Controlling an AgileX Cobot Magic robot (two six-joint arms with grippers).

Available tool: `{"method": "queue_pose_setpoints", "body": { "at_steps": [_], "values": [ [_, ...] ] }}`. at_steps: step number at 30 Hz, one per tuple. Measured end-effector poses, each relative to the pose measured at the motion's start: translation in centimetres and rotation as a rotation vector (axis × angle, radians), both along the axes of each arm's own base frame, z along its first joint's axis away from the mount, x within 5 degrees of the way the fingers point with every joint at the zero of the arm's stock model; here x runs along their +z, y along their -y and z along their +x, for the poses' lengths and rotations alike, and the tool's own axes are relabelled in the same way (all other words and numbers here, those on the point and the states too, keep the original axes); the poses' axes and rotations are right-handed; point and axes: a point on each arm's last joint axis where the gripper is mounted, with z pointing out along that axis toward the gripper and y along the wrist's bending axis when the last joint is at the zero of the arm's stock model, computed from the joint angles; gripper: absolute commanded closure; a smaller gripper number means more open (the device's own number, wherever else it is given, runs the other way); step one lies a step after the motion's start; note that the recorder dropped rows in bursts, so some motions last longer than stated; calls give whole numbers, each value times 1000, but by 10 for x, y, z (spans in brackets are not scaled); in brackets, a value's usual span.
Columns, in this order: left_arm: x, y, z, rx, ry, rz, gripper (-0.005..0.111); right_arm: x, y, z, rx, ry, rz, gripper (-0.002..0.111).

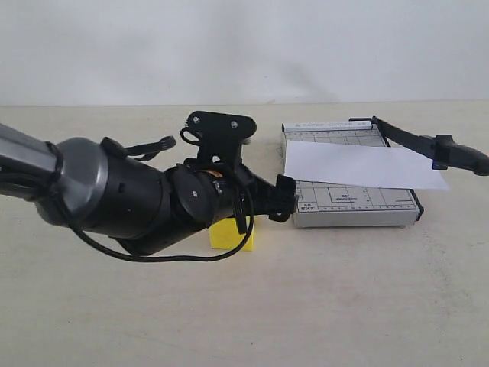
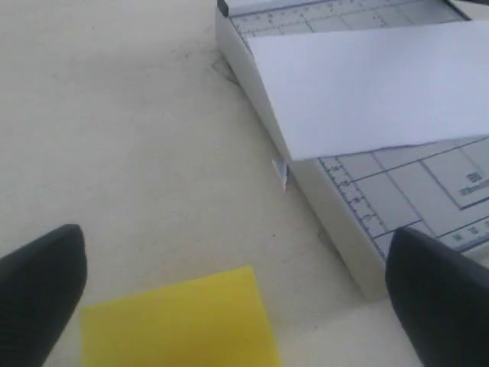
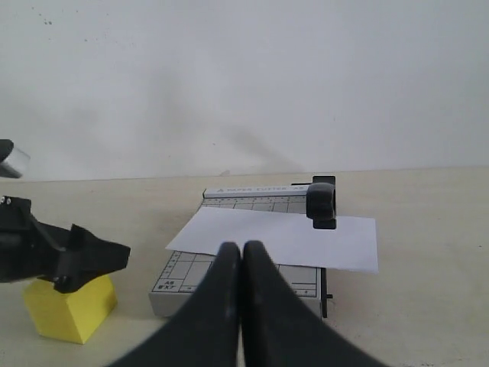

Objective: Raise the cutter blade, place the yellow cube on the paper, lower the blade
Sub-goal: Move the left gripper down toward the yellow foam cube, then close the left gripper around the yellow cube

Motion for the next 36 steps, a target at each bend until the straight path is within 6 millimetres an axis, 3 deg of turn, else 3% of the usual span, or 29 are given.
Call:
{"method": "queue_pose_setpoints", "body": {
  "at_steps": [6, 18, 21, 26, 36],
  "values": [
    [-18, -2, 10, -16, -68, 29, -1, 0, 0, 0, 0, 0, 0, 109],
    [-17, 2, 13, -81, -131, 25, 4, 0, 0, 0, 0, 0, 0, 109],
    [-18, 1, 12, -72, -147, 22, 16, 0, 0, 0, 0, 0, 0, 109],
    [-19, 1, 11, -58, -170, 14, 50, 0, 0, 0, -1, 2, 0, 109],
    [-19, 1, 11, -80, -170, 29, 102, 0, 0, 0, -1, 2, 0, 109]
  ]
}}
